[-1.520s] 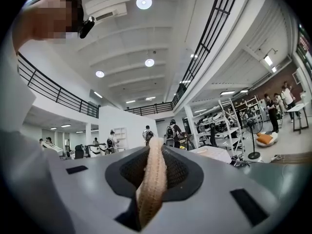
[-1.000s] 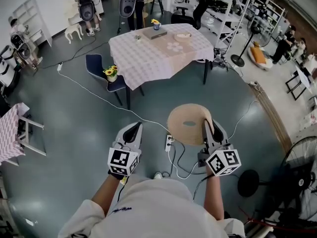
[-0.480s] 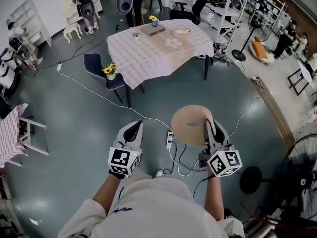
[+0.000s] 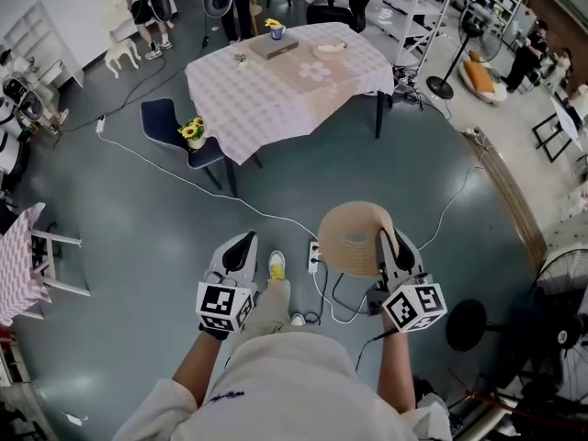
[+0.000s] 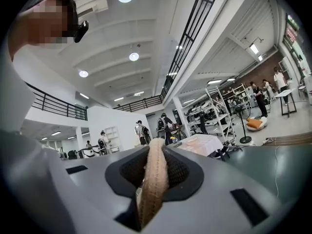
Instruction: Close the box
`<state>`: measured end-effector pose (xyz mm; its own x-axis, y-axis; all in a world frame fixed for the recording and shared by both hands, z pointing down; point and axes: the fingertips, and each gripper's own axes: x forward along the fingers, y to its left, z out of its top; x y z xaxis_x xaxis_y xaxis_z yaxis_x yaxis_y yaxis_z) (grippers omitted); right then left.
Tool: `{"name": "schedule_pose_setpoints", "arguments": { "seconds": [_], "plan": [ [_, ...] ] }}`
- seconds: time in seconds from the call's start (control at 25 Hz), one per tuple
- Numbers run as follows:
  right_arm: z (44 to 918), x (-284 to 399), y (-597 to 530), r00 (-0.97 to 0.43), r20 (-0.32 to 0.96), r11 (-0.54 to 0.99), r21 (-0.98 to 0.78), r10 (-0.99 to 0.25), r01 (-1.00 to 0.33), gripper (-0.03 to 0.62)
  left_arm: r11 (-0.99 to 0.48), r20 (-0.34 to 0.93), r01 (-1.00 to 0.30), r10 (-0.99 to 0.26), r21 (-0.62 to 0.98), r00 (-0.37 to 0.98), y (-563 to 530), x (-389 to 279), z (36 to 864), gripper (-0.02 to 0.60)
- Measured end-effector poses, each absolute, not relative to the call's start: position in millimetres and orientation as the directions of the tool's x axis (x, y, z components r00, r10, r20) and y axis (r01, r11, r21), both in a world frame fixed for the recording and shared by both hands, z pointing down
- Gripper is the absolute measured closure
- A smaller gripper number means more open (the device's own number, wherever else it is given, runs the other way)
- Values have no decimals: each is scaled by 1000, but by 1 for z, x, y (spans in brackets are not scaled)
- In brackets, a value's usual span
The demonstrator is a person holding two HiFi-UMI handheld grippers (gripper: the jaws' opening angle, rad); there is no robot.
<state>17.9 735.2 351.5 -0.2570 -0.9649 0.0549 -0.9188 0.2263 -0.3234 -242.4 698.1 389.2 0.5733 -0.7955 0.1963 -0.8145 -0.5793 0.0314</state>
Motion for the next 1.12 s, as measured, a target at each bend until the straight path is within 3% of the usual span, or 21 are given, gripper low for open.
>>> {"name": "schedule_pose_setpoints", "arguments": {
  "seconds": [0.8, 1.12],
  "plan": [
    [321, 42, 529, -128, 70, 105, -263, -989, -959, 523, -677, 132, -734, -723, 64, 678, 442, -200, 366, 580],
    [308, 26, 449, -103, 47, 86, -273, -994, -958, 523, -691, 100, -722, -716, 47, 691, 353, -222, 348, 580]
  ]
}}
